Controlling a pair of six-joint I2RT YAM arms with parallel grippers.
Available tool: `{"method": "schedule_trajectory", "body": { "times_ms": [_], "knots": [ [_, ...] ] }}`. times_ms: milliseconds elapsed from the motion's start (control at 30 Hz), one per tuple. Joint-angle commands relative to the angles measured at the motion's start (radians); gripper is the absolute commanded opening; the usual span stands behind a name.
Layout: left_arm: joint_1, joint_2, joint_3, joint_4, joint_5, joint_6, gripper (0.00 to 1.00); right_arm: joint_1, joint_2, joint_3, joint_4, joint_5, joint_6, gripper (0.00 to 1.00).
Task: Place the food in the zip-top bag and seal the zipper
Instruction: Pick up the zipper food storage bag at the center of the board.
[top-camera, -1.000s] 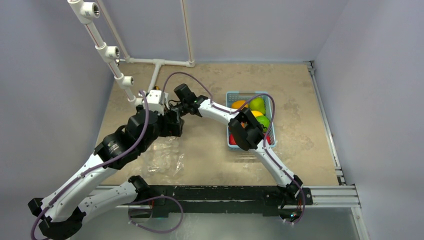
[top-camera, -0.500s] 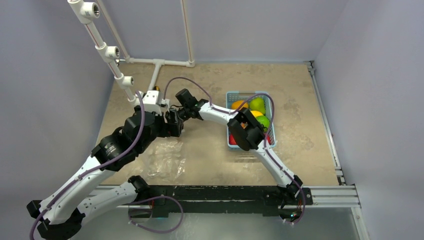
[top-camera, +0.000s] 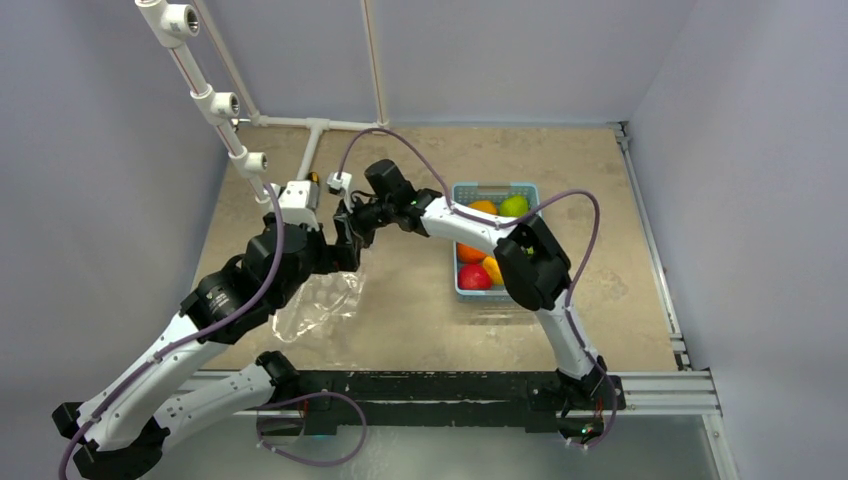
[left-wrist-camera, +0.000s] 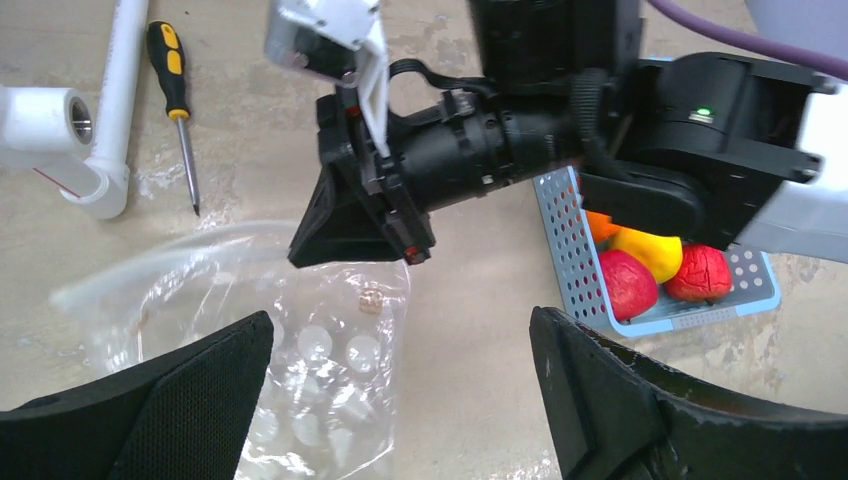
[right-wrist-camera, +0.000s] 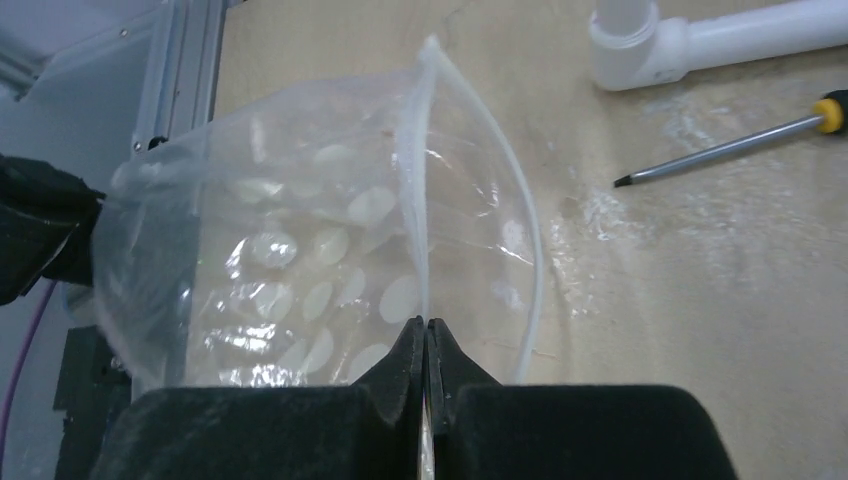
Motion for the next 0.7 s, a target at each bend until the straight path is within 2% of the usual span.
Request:
{"method": "schedule_trajectory", "body": {
  "times_ms": [0, 667],
  "knots": [
    [-0.001, 0.001, 0.051, -0.003, -0.055, -0.043, 0.99, 0.007, -0.122, -0.072, 0.096, 0.16, 0.064, 0.0],
    [0.002, 0.141, 0.195, -0.077, -0.159, -0.157, 0.98, 0.007, -0.467, -0.361, 0.232, 0.446, 0.161, 0.0]
  ]
}}
